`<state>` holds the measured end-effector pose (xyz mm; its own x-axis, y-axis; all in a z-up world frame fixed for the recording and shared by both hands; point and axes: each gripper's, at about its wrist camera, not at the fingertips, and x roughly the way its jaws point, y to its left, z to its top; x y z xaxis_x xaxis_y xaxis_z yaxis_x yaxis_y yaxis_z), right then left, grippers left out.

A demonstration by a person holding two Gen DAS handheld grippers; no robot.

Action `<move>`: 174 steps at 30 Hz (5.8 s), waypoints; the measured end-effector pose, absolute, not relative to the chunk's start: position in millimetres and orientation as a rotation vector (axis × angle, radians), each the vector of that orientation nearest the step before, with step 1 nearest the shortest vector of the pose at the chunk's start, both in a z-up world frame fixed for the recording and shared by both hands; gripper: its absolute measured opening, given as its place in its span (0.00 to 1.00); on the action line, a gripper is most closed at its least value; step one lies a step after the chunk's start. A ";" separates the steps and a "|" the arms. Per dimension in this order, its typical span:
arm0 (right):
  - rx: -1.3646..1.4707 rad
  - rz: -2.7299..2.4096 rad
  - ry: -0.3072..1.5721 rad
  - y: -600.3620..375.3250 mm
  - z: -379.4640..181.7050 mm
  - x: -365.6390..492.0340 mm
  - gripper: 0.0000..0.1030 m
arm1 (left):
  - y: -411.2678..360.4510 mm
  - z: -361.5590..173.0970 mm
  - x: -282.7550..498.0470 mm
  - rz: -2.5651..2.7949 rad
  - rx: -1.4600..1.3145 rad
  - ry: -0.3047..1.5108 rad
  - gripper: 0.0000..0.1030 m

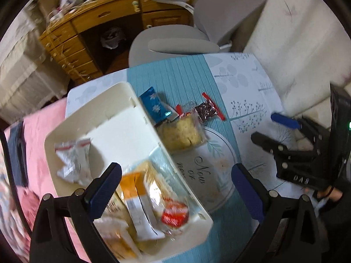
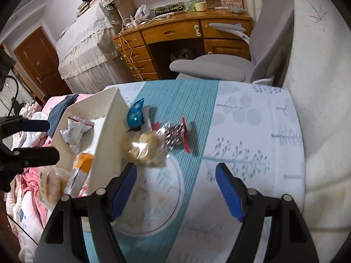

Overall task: Organize snacks
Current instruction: 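Move left gripper to the clear cookie bag while right gripper approaches the chocolate packet, then grasp and lift the cookie bag with left gripper while right gripper grasps the chocolate packet, then carry both items over the white tray and open both grippers, then move left gripper to the blue candy while right gripper approaches the brown wafer packet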

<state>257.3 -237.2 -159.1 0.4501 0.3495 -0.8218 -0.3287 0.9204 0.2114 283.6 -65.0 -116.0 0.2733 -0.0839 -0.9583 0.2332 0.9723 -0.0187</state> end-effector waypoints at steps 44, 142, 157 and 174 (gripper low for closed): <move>0.110 0.628 1.009 -230.0 -266.8 325.8 0.06 | -163.0 -268.6 349.4 -0.519 0.882 1.422 0.73; 0.262 0.442 0.968 -62.7 -123.7 120.6 0.05 | 111.5 -99.3 152.6 -0.283 -0.088 1.162 0.50; 0.221 0.345 0.970 -76.7 -107.8 115.9 0.44 | 112.2 -79.0 156.1 -0.325 -0.073 1.180 0.79; 0.095 0.398 0.997 -129.6 -112.9 158.1 0.58 | 54.5 -64.5 179.1 -0.329 -0.087 1.257 0.79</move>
<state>158.1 -129.6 -112.9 0.4776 0.3683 -0.7976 -0.2827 0.9240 0.2574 179.1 54.5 -64.5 0.2689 -0.2913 -0.9181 0.1962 0.9497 -0.2439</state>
